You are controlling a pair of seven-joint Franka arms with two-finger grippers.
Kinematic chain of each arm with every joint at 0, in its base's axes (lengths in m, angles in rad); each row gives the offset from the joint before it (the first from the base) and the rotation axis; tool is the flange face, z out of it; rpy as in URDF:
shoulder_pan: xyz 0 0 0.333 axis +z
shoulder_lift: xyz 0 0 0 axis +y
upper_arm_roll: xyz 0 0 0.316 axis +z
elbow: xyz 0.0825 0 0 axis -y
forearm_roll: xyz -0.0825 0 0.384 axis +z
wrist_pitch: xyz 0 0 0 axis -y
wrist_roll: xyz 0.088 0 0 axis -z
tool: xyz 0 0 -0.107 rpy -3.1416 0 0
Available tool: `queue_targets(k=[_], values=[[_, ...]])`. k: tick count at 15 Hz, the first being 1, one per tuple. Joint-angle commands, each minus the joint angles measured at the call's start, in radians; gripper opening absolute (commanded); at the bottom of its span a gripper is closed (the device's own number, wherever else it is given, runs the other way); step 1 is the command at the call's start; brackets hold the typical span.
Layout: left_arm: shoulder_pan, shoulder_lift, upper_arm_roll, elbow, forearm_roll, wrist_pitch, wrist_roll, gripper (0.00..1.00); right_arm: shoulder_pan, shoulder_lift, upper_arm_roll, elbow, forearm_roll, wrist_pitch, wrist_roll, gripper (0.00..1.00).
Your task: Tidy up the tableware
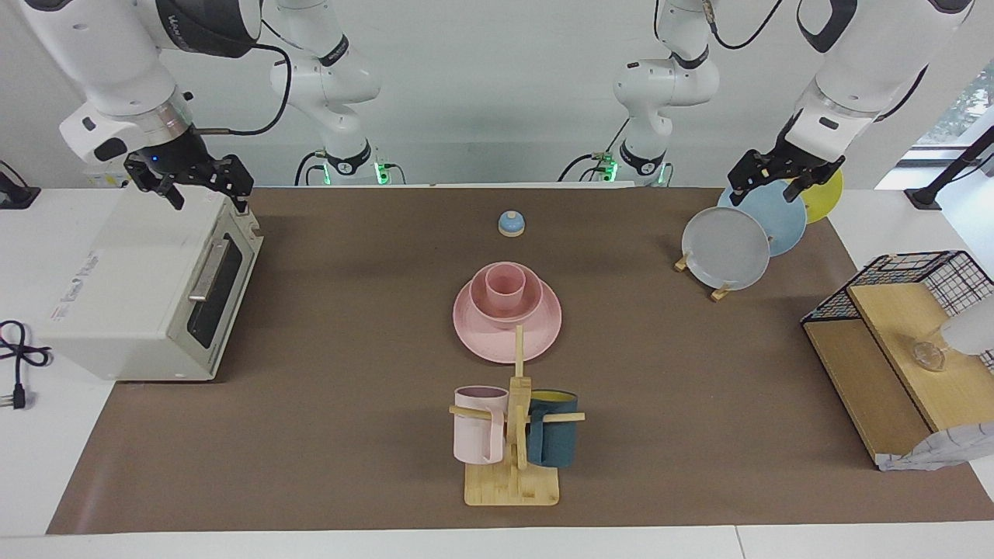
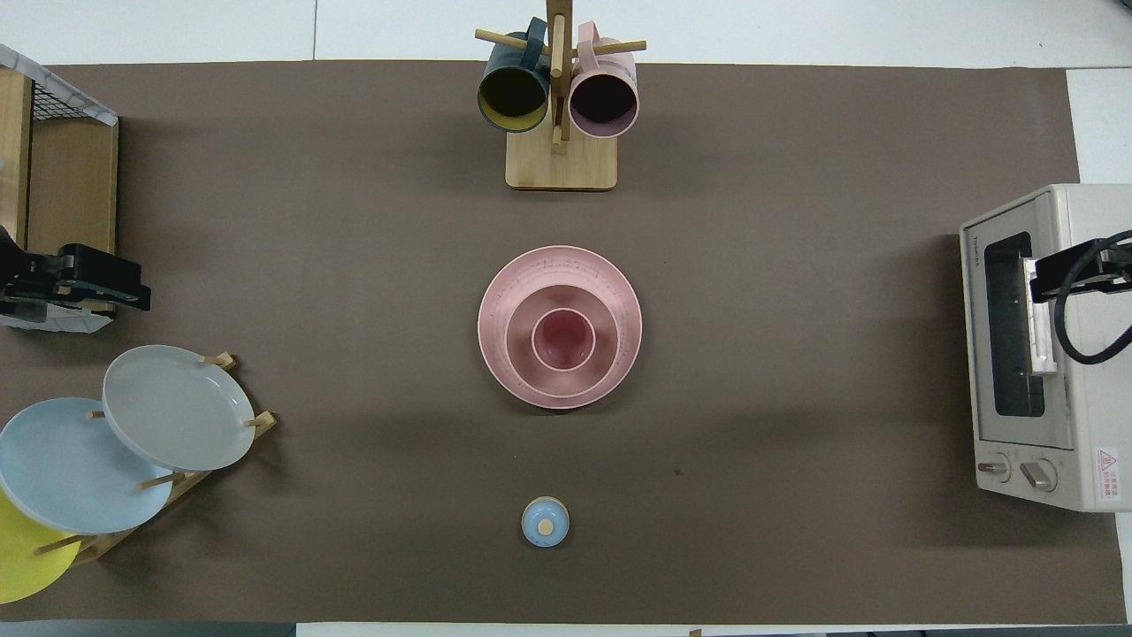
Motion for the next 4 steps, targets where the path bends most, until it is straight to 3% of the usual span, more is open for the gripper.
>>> queue_targets(k=[1,4], values=[[0.022,-0.013,-0.014,-0.010,-0.016,0.008,0.019,1.00,-0.005,-0.020,-0.001,-0.019,0.024,-0.009,-0.021,1.00],[0.024,-0.017,-0.014,-0.012,-0.016,0.006,0.021,1.00,-0.005,-0.020,-0.001,-0.019,0.024,-0.010,-0.021,1.00]])
